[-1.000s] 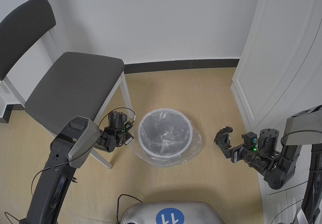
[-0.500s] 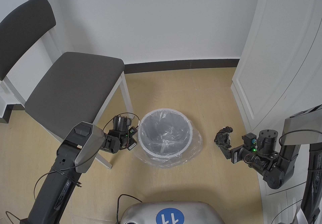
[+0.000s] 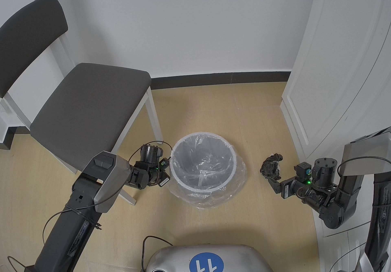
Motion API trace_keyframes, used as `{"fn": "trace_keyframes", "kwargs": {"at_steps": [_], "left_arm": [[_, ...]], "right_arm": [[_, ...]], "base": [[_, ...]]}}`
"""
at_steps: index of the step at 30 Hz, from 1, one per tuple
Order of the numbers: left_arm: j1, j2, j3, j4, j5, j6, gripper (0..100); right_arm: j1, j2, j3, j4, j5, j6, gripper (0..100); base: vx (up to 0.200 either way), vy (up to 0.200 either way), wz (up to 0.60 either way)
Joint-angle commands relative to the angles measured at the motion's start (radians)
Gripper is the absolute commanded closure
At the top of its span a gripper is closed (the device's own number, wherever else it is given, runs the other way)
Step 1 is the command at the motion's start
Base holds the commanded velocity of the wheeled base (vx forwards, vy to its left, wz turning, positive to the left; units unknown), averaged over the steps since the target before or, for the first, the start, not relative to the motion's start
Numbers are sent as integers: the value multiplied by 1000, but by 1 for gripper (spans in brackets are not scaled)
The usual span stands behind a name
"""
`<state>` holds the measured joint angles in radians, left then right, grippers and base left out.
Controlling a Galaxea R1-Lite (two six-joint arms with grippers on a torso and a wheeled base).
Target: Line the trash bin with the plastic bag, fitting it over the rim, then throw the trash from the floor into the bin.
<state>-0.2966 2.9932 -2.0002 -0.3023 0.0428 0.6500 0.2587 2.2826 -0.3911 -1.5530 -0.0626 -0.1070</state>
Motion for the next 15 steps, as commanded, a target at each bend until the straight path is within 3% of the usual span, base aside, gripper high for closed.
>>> {"fn": "trace_keyframes", "kwargs": {"at_steps": [1,6,9,13,15], "left_arm": [[1,1,0,-8,9,-21,100],[2,3,0,-24,55,-87,100],[2,3,0,-23,83,-167,100],[-3,3,0,8,80,-342,100],[-4,3,0,23,78,-374,100]], "right_arm": [[1,5,3,-18,0,0,0],[1,3,3,-18,0,0,0],[2,5,5,-18,0,0,0],[2,8,1,-18,0,0,0],[2,18,0,-18,0,-2,0]], "base": [[0,0,0],[0,0,0],[0,0,0],[0,0,0],[0,0,0]]}}
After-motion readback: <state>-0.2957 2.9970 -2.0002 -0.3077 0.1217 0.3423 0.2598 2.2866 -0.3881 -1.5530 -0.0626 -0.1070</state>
